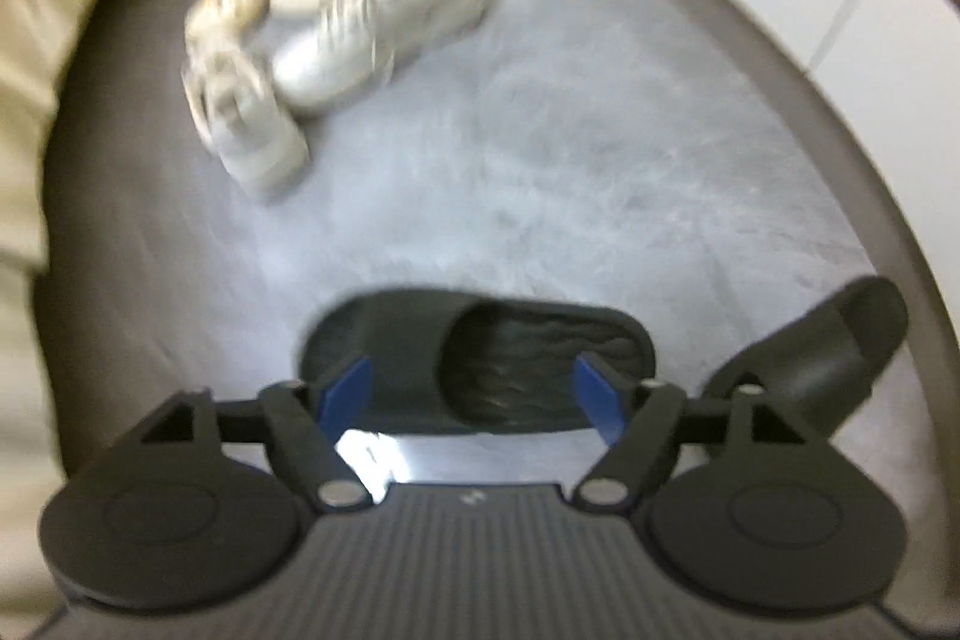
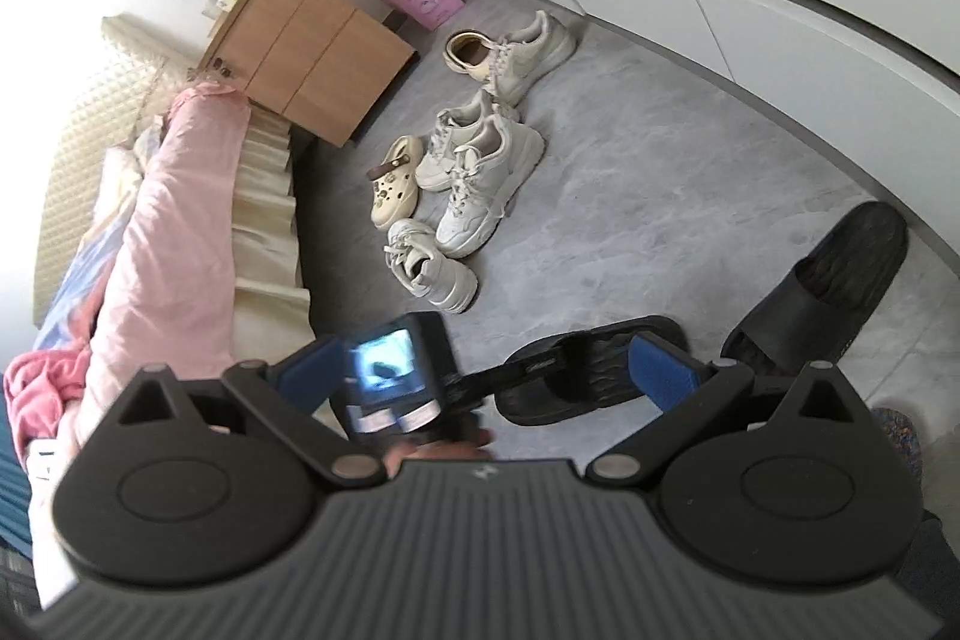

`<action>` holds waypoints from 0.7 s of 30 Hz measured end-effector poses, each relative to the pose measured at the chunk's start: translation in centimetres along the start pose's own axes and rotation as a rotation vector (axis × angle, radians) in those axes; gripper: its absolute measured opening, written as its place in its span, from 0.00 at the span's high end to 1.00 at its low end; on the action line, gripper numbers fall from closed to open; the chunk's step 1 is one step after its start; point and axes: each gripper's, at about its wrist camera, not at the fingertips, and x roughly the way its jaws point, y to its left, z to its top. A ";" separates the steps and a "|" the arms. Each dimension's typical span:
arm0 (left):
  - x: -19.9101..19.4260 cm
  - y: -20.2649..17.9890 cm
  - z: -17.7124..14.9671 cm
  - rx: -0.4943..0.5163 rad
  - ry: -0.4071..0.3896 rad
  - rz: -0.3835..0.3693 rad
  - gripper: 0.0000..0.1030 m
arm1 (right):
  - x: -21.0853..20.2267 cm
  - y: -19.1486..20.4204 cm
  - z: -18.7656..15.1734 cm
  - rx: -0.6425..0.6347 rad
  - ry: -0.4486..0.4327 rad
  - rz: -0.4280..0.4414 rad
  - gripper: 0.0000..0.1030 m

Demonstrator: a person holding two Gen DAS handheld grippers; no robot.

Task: Organize scattered shoes
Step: 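Carry the second black sandal with the left gripper and set it down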

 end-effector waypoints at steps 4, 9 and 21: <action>-5.4 1.7 0.7 -0.079 0.029 -0.136 0.15 | -0.4 0.4 -0.3 -0.041 -0.026 -0.036 0.00; -14.3 3.3 2.1 -0.102 -0.130 -0.147 0.03 | -0.6 1.1 -1.0 -0.112 -0.076 -0.119 0.00; -27.6 7.7 -2.0 -0.122 -0.400 -0.213 0.00 | 9.6 3.4 -5.7 -0.153 -0.039 -0.219 0.00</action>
